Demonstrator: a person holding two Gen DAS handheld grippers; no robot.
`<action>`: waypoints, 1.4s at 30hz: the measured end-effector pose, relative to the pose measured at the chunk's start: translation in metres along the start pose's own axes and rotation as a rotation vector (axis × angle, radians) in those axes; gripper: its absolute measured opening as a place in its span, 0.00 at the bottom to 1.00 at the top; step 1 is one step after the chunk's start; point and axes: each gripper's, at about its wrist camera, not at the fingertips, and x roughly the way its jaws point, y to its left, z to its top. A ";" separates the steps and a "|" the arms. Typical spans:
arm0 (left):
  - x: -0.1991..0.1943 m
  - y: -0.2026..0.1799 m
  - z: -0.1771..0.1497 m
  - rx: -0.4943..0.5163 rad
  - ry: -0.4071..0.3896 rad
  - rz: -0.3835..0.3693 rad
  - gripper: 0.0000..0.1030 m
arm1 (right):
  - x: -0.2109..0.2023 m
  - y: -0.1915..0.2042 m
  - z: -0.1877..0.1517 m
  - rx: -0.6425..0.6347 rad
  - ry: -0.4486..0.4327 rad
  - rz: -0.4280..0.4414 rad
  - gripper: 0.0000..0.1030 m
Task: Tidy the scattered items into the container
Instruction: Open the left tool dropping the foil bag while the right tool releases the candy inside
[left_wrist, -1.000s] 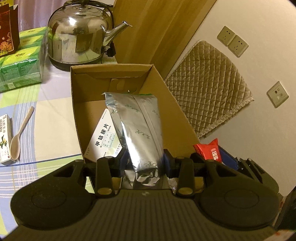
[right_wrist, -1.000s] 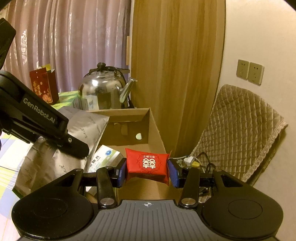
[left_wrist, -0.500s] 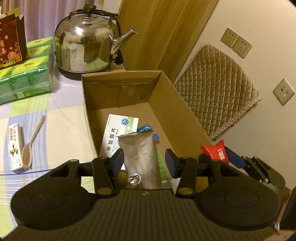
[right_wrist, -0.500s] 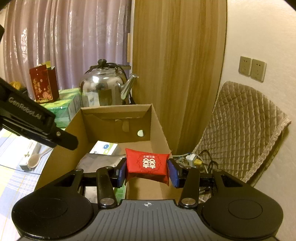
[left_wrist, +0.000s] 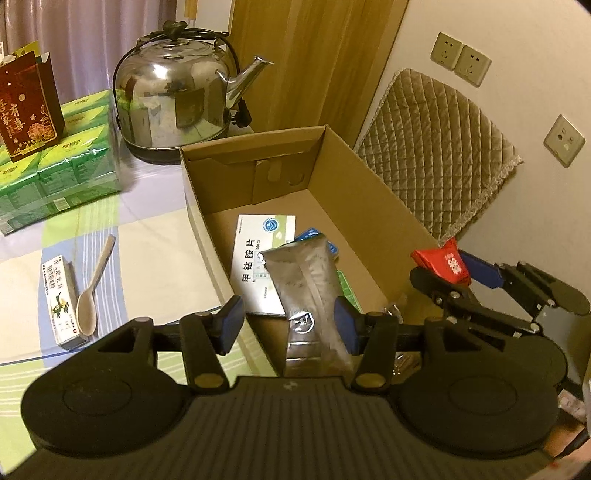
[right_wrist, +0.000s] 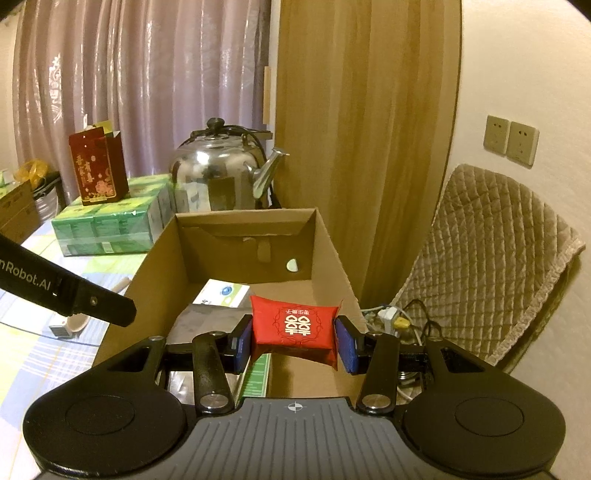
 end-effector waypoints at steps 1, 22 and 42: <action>-0.001 0.001 -0.001 0.002 -0.001 0.001 0.47 | 0.000 0.001 0.000 -0.002 0.000 0.000 0.43; -0.018 0.029 -0.028 -0.005 -0.006 0.030 0.55 | -0.021 -0.012 -0.005 0.071 -0.026 -0.035 0.74; -0.087 0.058 -0.117 0.001 -0.037 0.107 0.89 | -0.088 0.043 -0.037 0.062 -0.034 0.051 0.98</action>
